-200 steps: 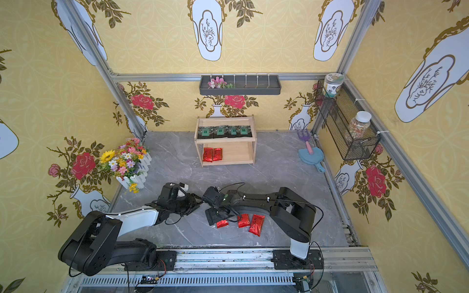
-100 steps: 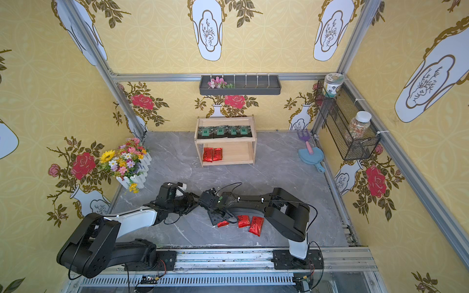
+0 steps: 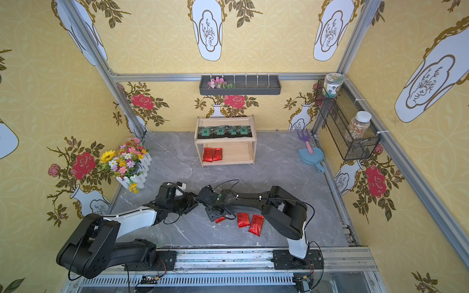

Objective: Place the tea bags on the shelf by color
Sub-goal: Move the tea bag to the center of the board.

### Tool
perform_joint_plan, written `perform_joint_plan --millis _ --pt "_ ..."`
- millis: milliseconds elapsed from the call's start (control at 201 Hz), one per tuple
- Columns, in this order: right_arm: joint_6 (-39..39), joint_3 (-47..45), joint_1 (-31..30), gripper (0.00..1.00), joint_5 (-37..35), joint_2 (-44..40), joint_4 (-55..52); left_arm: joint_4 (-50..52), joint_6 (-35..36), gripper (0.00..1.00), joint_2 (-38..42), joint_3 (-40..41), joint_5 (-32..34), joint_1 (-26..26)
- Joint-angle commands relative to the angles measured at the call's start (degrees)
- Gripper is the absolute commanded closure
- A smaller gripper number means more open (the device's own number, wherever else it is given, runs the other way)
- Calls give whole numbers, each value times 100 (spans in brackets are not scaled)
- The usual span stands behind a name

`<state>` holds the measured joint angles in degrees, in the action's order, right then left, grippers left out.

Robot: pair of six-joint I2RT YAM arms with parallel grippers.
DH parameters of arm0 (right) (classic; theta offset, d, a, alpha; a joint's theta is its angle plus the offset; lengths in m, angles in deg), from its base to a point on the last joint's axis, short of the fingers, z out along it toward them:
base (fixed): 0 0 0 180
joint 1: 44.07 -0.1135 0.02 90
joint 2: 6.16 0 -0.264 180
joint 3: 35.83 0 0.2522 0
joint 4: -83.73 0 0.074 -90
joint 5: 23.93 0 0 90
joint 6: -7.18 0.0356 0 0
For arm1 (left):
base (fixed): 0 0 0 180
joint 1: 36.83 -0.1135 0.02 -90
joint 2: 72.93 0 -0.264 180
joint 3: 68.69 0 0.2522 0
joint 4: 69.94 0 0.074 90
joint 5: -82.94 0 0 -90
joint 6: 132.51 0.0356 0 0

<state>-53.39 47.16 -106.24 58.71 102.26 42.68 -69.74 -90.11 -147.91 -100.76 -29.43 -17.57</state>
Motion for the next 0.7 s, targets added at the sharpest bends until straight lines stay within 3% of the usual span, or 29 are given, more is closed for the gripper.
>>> perform_joint_plan --millis 0,428,697 --pt "-383 64 95 42 74 89 224 22 66 48 31 -6 -57 -28" --pt "-1994 301 535 43 140 498 1031 -201 -110 49 55 -34 -150 -287" --pt "-2270 196 689 34 241 325 1227 -364 -9 49 -473 -429 -265 -301"
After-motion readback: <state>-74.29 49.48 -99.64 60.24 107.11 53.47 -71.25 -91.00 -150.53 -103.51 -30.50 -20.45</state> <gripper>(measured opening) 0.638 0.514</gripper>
